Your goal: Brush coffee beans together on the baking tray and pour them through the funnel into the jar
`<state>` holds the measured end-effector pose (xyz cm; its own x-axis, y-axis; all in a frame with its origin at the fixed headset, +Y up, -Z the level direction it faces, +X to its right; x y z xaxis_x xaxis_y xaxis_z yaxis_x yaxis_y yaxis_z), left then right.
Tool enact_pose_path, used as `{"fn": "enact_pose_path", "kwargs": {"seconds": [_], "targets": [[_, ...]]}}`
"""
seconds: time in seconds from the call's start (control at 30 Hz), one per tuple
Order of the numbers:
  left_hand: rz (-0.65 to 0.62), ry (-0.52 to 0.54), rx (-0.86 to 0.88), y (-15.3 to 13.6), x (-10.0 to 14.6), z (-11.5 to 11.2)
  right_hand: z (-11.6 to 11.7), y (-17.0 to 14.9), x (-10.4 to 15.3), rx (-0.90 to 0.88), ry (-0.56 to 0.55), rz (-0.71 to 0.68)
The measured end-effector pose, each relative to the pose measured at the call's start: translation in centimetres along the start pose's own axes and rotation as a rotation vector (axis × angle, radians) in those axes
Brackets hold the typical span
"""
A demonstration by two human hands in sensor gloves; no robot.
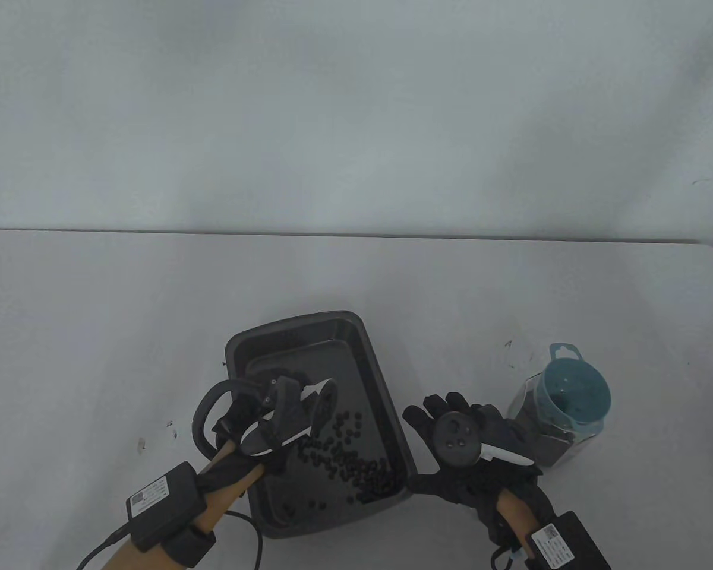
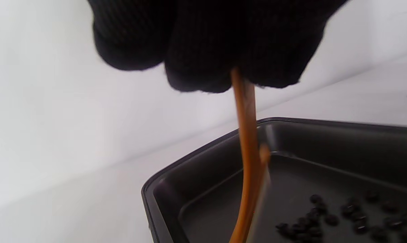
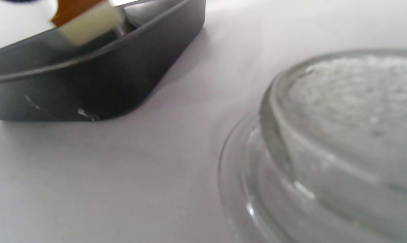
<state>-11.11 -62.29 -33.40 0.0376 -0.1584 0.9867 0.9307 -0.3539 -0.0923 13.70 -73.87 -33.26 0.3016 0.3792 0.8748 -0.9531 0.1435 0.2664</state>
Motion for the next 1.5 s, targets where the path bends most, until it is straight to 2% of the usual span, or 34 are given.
{"fn": "enact_pose_path", "kwargs": {"seconds": [0.07,0.17,0.23,0.57,0.8,1.17,1.5], "targets": [[-0.031,0.068,0.034,0.2,0.0,-1.1,0.0,0.0,0.0,0.001,0.002,0.001],[-0.081,0.186,0.054,0.6,0.2,-1.5,0.0,0.0,0.0,0.002,0.005,0.004],[-0.107,0.207,0.043,0.9,0.1,-1.8,0.1,0.0,-0.1,0.002,0.007,0.006],[-0.162,0.113,0.235,1.5,-0.1,-3.0,0.0,-0.1,-0.1,-0.002,0.015,0.012],[-0.218,0.064,0.235,2.0,1.0,-1.8,0.0,0.0,-0.1,-0.001,0.023,0.011],[-0.192,-0.039,0.268,3.7,2.8,-0.1,0.0,0.1,-0.1,-0.004,0.021,0.007],[-0.141,-0.002,0.348,6.1,3.8,1.3,0.0,0.1,0.0,-0.004,0.022,0.009]]}}
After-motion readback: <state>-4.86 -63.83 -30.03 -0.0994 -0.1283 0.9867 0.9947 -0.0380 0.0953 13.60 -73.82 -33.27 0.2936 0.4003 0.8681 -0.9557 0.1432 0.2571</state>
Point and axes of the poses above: the tracker on the back of each hand, its own y axis roughly to the thumb side, its own x axis roughly from the fingertips to the wrist, z = x × y, the point moved 3 cm from there along -x, roughly from the wrist to the fingertips, and after that the axes turned 14 degrees about z, right-handed, at the moved point
